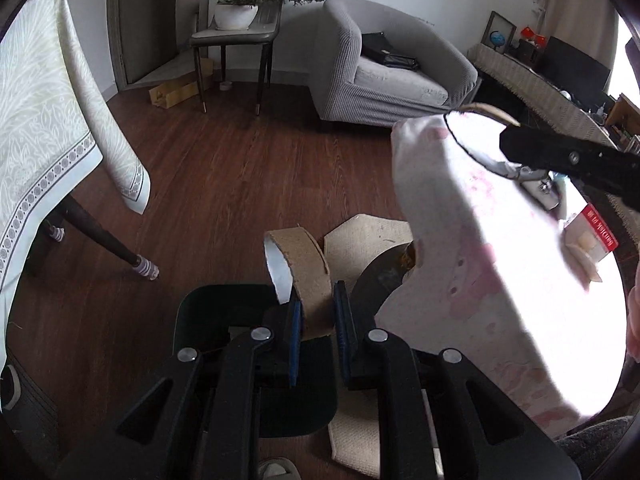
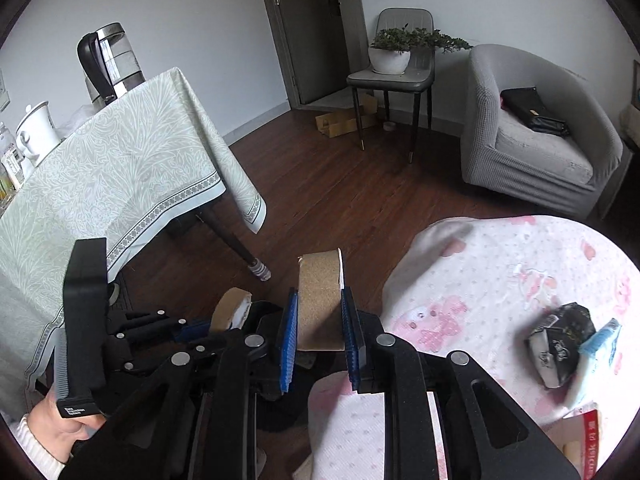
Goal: Collect trash
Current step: 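Carry the tape roll and cardboard strip over the green bin and open both grippers, then move both open grippers back over the table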
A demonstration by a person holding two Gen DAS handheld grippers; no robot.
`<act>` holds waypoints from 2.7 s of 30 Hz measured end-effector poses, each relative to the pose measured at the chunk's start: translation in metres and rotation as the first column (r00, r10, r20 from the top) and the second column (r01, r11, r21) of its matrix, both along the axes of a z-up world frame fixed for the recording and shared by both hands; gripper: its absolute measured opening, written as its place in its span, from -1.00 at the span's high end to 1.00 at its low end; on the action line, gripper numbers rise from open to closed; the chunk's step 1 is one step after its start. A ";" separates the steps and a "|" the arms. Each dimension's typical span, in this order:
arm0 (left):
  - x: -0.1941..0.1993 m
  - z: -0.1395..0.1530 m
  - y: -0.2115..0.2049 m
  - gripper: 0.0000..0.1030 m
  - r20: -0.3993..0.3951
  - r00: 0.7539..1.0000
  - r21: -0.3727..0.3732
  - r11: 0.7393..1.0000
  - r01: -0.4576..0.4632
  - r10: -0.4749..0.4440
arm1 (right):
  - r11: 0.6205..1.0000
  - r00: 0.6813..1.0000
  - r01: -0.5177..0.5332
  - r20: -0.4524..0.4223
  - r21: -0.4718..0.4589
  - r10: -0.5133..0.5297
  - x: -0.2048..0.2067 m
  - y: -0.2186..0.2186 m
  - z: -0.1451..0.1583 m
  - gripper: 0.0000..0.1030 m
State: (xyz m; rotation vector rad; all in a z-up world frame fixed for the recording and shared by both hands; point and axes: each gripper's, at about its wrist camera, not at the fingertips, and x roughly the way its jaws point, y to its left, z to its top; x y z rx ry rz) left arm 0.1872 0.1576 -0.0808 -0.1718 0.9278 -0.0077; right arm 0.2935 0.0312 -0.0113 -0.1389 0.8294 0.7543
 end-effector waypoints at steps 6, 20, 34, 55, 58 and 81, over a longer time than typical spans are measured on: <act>-0.001 -0.030 0.020 0.68 -0.079 0.997 0.002 1.000 -0.022 0.022 | 0.999 0.998 -0.042 -0.037 -0.014 0.041 -0.001 0.034 -0.010 0.60; -0.009 -0.081 0.063 0.56 -0.215 0.973 -0.031 0.995 -0.095 0.087 | 0.992 0.985 -0.123 -0.123 -0.035 0.118 -0.006 0.095 -0.040 0.60; -0.052 -0.037 0.097 -0.15 -0.080 0.983 0.031 0.987 -0.161 0.163 | 0.974 0.965 -0.177 -0.218 -0.143 0.143 -0.010 0.144 -0.106 0.60; -0.071 0.039 0.105 -0.20 0.138 0.968 0.020 0.976 -0.216 0.211 | 0.941 0.945 -0.221 -0.297 -0.256 0.141 -0.023 0.162 -0.165 -0.02; -0.070 0.045 0.101 -0.21 0.158 0.966 0.014 0.977 -0.211 0.206 | 0.952 0.948 -0.218 -0.278 -0.216 0.154 -0.025 0.158 -0.151 -0.03; -0.053 0.096 0.044 -0.25 0.312 0.935 -0.077 0.986 -0.151 0.168 | 0.992 0.993 -0.113 -0.038 -0.063 0.110 -0.035 0.038 -0.025 -0.03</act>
